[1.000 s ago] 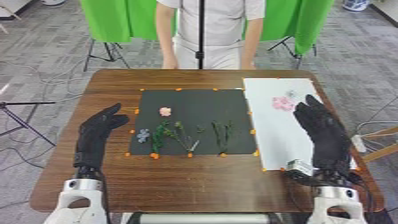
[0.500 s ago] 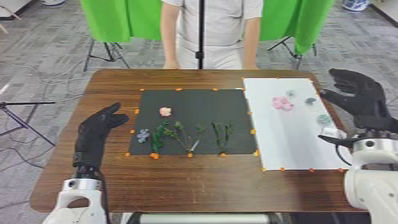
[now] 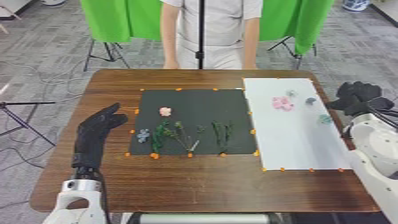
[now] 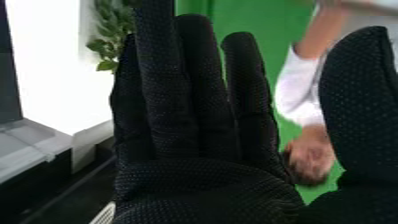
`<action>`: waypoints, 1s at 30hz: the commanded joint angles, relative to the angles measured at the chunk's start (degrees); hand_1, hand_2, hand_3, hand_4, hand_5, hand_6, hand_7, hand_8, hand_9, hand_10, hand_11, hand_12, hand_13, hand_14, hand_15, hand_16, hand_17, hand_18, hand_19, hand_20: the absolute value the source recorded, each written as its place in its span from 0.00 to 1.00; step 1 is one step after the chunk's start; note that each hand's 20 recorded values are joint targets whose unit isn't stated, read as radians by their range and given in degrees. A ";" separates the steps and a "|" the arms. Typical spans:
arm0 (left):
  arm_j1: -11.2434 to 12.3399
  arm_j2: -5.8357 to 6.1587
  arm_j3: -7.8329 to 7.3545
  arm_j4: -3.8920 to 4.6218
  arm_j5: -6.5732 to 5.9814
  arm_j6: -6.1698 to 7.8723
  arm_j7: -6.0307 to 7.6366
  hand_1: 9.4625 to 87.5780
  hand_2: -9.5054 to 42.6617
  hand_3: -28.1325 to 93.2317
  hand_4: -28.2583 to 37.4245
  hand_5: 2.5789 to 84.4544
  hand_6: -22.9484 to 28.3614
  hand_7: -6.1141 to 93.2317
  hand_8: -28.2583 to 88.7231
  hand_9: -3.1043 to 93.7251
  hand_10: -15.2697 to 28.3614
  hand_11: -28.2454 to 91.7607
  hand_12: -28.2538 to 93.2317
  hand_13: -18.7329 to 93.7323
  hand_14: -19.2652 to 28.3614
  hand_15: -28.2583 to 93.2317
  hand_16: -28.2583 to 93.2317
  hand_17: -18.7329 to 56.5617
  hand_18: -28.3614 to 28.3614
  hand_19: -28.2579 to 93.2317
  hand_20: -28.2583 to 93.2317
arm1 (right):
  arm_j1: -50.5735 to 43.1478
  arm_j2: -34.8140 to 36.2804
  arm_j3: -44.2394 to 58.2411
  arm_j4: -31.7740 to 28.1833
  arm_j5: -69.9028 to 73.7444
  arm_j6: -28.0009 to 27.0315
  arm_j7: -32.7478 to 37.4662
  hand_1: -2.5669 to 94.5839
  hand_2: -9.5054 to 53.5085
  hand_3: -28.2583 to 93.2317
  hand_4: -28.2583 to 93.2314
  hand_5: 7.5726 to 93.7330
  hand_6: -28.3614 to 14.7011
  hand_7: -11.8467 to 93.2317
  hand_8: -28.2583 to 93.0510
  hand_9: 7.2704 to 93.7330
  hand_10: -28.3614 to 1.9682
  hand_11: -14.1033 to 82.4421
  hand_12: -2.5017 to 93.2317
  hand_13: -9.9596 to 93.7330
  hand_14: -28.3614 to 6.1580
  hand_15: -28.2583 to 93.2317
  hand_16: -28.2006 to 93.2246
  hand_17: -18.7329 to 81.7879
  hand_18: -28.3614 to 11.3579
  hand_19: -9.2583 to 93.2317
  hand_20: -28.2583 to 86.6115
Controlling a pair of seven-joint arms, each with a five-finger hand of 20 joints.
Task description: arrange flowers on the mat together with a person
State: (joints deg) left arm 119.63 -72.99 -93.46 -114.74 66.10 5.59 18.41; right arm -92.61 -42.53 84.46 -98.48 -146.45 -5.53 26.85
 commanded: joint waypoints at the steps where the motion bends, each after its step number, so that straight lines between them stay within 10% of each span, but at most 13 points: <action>1: 0.44 -0.50 -0.03 -0.14 0.36 -0.40 -0.76 0.19 0.21 0.79 0.11 0.58 0.53 0.20 0.20 0.55 0.68 0.43 0.36 0.54 0.80 0.42 0.25 0.39 0.72 0.30 0.41 | 3.08 0.34 -1.68 2.38 4.59 -5.68 0.77 0.34 0.00 0.81 0.00 0.61 0.74 0.24 0.15 0.75 0.53 0.30 0.22 0.80 0.55 0.41 0.47 0.52 0.37 0.38 0.62; 22: 1.13 -0.97 -0.29 -0.23 0.25 -0.20 -1.44 0.19 0.21 0.80 0.11 0.58 0.53 0.20 0.20 0.55 0.68 0.43 0.36 0.54 0.80 0.42 0.25 0.38 0.72 0.30 0.41 | 5.13 -2.49 -8.89 6.72 2.61 -5.80 0.77 0.38 0.00 0.82 0.00 0.63 0.78 0.26 0.15 0.83 0.60 0.28 0.19 0.85 0.61 0.42 0.48 0.53 0.35 0.39 0.62; 30: 1.22 -0.85 -0.74 -0.35 0.24 -0.01 -1.27 0.19 0.21 0.80 0.11 0.58 0.53 0.20 0.20 0.55 0.68 0.43 0.36 0.54 0.80 0.42 0.25 0.38 0.72 0.30 0.41 | 4.07 -2.96 -10.30 7.30 2.49 1.49 3.23 0.60 0.00 0.74 0.00 0.78 0.84 0.29 0.22 0.93 0.71 0.20 0.31 0.90 0.70 0.40 0.61 0.55 0.39 0.38 0.64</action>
State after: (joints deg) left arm 120.06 -73.44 -93.80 -115.06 66.16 5.58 17.57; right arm -86.99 -44.69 74.97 -91.55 -143.32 -7.56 28.47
